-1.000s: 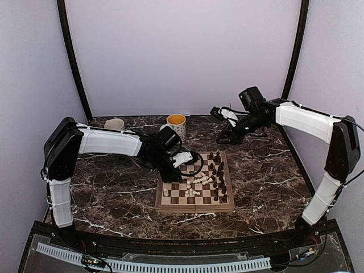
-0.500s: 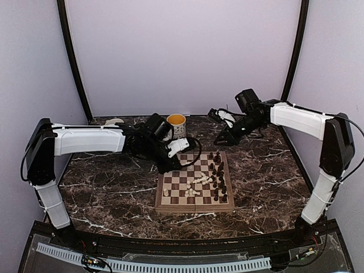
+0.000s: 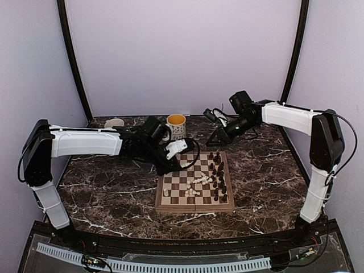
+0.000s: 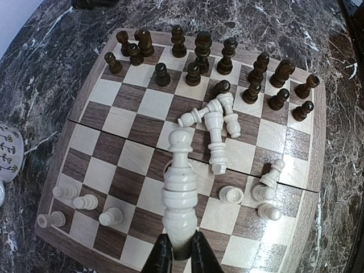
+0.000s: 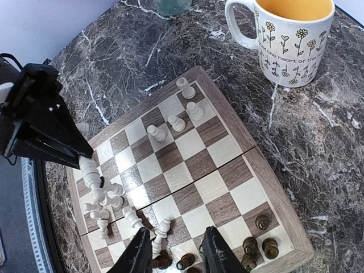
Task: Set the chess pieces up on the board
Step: Place the chess pile on the chessboard.
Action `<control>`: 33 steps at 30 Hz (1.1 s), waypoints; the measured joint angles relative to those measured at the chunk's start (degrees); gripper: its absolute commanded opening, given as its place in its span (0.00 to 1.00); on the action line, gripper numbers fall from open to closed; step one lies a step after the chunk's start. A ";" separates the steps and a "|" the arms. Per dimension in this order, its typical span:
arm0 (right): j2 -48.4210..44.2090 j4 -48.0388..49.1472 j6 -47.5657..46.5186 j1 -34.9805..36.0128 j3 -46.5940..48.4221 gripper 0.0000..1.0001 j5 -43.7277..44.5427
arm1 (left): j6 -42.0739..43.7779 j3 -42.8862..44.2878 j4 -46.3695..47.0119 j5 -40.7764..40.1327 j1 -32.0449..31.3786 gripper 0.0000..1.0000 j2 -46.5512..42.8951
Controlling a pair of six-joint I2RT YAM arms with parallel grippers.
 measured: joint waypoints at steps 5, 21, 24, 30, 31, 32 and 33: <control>0.00 0.00 0.02 0.04 0.00 0.31 -0.39 | -0.48 -0.46 0.00 1.29 0.57 0.00 3.04; 0.00 0.07 -1.09 0.04 -1.44 0.31 -0.22 | -2.58 -0.44 0.48 6.99 4.04 0.07 8.52; 0.00 0.07 -1.33 0.04 -1.46 0.31 -0.17 | -2.82 -0.09 0.61 7.58 4.28 0.10 9.35; 0.00 0.07 -1.73 0.04 -1.49 0.31 -0.15 | -3.13 0.55 0.85 8.11 4.31 0.19 10.16; 0.00 0.04 -1.75 0.04 -1.49 0.31 -0.15 | -3.19 0.55 0.87 8.11 4.31 0.19 10.40; 0.00 0.04 -1.75 0.04 -1.49 0.31 -0.15 | -3.23 0.55 0.85 8.11 4.28 0.20 10.58; 0.00 0.07 -1.79 0.04 -1.51 0.31 -0.15 | -3.28 0.55 0.96 8.33 4.31 0.20 10.78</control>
